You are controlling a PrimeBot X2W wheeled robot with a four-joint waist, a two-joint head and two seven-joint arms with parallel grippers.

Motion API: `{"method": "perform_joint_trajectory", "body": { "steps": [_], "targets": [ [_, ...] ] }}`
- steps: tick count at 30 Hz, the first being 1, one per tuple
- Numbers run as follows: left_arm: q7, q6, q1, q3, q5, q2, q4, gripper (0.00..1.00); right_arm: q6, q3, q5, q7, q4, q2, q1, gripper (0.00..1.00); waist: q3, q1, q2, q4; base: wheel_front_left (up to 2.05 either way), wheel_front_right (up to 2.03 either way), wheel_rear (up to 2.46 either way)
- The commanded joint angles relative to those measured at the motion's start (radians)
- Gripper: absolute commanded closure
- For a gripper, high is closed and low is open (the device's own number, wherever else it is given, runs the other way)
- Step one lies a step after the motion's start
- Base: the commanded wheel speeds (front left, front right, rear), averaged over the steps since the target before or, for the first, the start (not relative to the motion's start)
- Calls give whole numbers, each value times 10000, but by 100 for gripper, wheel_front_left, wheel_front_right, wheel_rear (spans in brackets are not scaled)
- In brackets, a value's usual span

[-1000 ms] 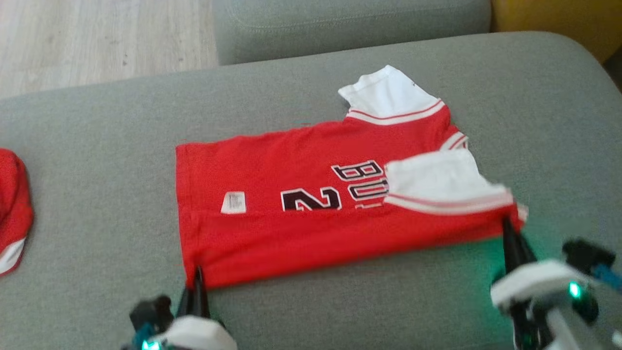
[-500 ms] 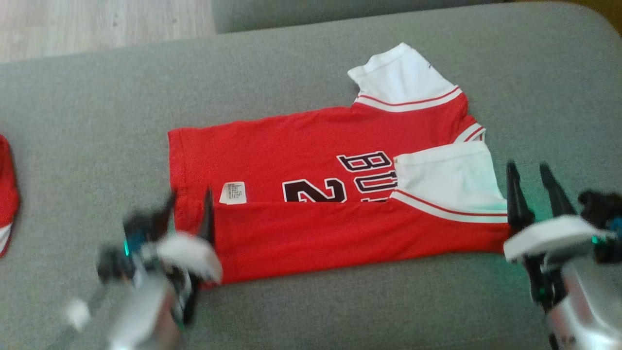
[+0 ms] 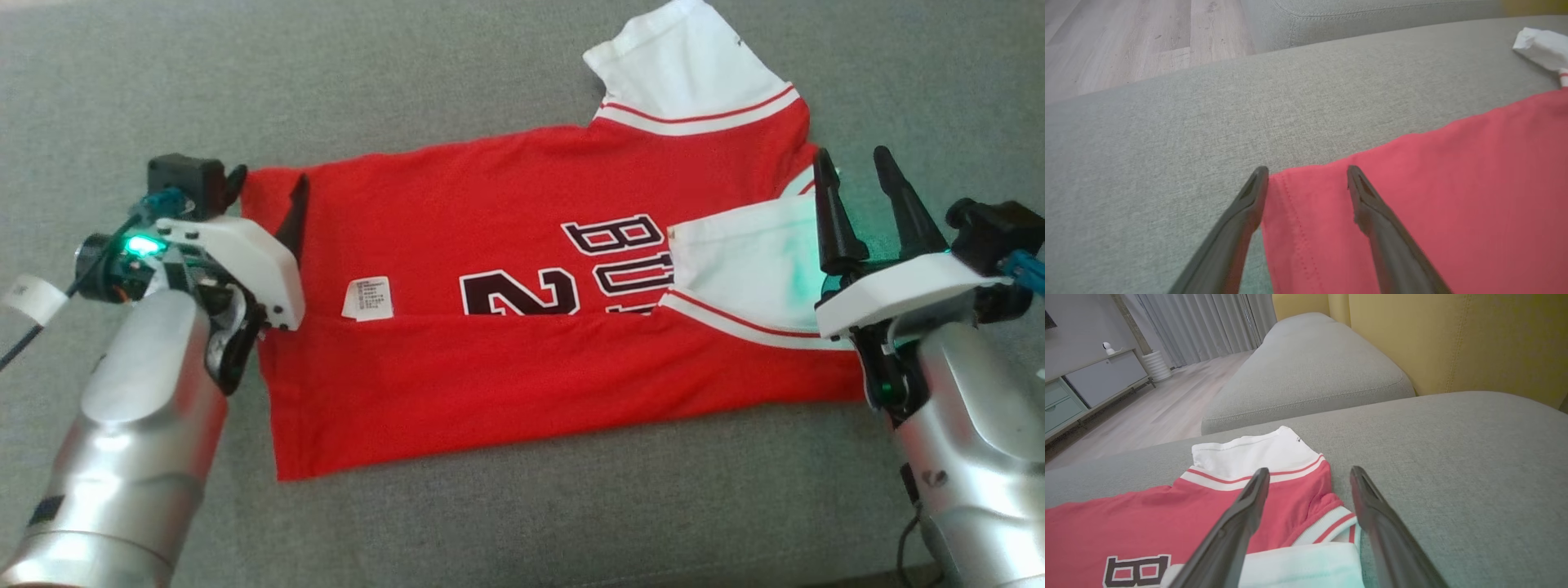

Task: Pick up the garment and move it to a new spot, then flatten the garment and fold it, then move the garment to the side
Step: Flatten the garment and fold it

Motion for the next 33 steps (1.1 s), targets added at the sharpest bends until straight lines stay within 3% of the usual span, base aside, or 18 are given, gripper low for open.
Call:
{"method": "perform_joint_trajectory", "body": {
  "steps": [1, 12, 17, 18, 19, 20, 21, 26, 33],
  "targets": [
    [-51, -61, -560, 241, 11, 512, -167, 0, 37, 230, 105, -110, -200, -168, -219, 0, 161, -3, 1, -83, 0, 0, 0],
    [-480, 379, -818, 202, 148, 704, 710, 0, 37, 657, 464, -291, 67, -469, -684, 0, 419, -3, 1, -68, 0, 0, 0],
    [-418, 239, -868, 107, 16, 560, 925, 0, 37, 839, 542, -294, 78, -493, -903, 0, 501, -3, 1, -44, 0, 0, 0],
    [-385, 195, -891, 96, -45, 516, 976, 4, 37, 865, 567, -276, 93, -505, -970, 0, 527, -3, 1, -35, 0, 0, 0],
    [-376, 169, -928, 91, -92, 476, 1004, 55, 37, 897, 589, -229, 110, -532, -1054, 0, 567, -3, 1, -19, 0, 0, 0],
    [-360, 128, -970, 49, -114, 443, 1015, 94, 37, 932, 605, -149, 137, -579, -1158, 0, 610, -3, 1, 2, 0, 0, 0],
    [-345, 92, -1010, 15, -141, 419, 1026, 100, 37, 969, 620, -20, 186, -638, -1283, 0, 650, -3, 1, 26, 0, 0, 0],
    [-667, -30, -1433, -303, -79, 152, 740, 100, 37, 1261, 677, 1218, 720, -1267, -2571, 0, 1003, -3, 1, 526, 0, 0, 0],
    [-1059, -143, -1892, -935, -31, -685, 198, 100, 37, 1821, 696, 2993, 1797, -2133, -4373, 0, 1461, -3, 1, 1712, 0, 0, 0]
  ]
}}
